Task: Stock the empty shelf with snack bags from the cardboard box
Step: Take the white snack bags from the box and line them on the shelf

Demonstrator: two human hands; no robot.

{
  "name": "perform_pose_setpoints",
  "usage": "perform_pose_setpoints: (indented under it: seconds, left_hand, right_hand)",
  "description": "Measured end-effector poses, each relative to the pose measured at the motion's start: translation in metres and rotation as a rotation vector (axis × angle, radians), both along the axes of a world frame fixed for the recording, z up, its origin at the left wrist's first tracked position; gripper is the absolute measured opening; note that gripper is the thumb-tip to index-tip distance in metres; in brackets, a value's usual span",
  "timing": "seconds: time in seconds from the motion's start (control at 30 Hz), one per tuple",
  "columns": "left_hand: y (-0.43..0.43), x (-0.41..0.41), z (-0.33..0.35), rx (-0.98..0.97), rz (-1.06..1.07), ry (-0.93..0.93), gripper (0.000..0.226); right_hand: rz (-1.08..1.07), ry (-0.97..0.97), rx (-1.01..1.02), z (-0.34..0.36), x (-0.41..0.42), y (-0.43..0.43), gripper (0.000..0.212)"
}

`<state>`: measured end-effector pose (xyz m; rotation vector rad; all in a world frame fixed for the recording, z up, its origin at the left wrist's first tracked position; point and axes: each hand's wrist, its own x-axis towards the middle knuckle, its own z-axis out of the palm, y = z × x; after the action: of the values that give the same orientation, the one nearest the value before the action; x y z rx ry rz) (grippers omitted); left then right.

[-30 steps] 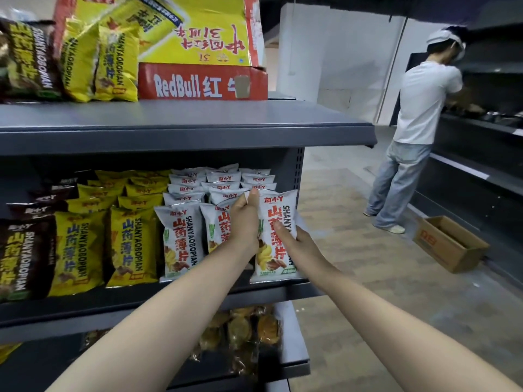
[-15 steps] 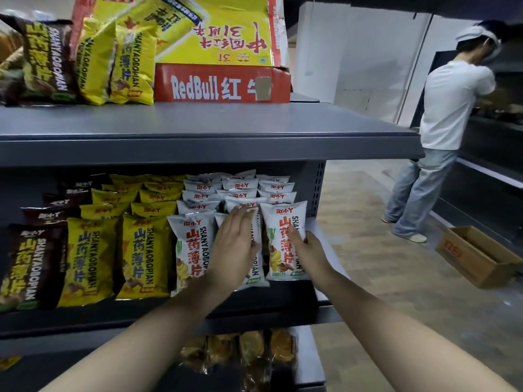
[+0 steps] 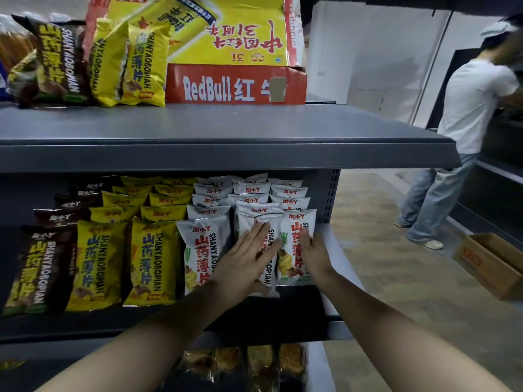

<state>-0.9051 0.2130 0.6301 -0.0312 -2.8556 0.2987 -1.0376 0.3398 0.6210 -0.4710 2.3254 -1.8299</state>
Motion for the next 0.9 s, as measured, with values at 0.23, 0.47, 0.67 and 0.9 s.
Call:
perform_pose_setpoints:
  seconds: [0.23, 0.47, 0.67, 0.9]
  left_hand:
    - [-0.008, 0.004, -0.007, -0.169, -0.034, 0.051, 0.115]
    - [-0.013, -0.002, -0.001, -0.164, 0.040, -0.088, 0.126]
    - [-0.007, -0.004, 0.008, -0.190, 0.041, -0.135, 0.116]
    - [-0.010, -0.001, 0.022, -0.173, 0.001, 0.138, 0.097]
  right_hand:
    - [0.123, 0.816, 0.599, -0.005, -0.006, 0.034, 0.110]
    - [0.267, 1.074, 1.083, 0.006, -0.017, 0.030, 0.120]
    - [0.275, 1.045, 1.130, 0.011, -0.014, 0.029, 0.116]
    - [0.348, 1.021, 1.048, 0.028, -0.004, 0.025, 0.112]
